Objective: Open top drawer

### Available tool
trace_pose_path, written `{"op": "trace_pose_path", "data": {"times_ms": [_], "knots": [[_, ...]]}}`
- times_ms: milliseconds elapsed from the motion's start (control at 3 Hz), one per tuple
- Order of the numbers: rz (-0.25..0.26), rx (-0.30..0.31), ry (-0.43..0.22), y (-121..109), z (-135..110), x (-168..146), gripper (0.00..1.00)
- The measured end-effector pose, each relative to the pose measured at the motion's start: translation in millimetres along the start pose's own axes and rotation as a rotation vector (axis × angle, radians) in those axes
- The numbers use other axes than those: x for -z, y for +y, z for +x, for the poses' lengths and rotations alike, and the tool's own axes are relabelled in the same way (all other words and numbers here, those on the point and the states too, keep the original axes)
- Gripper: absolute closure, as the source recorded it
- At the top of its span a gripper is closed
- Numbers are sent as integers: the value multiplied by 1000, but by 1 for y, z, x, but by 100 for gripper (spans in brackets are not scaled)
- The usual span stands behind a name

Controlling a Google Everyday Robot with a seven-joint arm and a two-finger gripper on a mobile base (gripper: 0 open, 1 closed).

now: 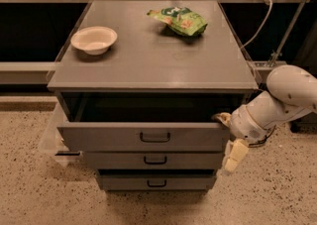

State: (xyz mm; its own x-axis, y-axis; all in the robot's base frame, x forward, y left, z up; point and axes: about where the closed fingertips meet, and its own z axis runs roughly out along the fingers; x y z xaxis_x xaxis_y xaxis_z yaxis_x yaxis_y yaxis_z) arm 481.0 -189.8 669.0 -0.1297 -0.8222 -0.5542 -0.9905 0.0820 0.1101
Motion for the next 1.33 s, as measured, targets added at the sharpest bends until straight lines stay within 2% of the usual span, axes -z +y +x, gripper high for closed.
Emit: {"op": "trace_pose_path", "data": {"times_ms": [333, 667, 1000, 1333], "knots": [[0, 0, 0, 0, -2, 3, 0], [-44, -7, -14, 17, 0, 0, 0], [-44, -7, -14, 18, -2, 3, 0], [-24, -25, -34, 34, -4, 2, 0]]}}
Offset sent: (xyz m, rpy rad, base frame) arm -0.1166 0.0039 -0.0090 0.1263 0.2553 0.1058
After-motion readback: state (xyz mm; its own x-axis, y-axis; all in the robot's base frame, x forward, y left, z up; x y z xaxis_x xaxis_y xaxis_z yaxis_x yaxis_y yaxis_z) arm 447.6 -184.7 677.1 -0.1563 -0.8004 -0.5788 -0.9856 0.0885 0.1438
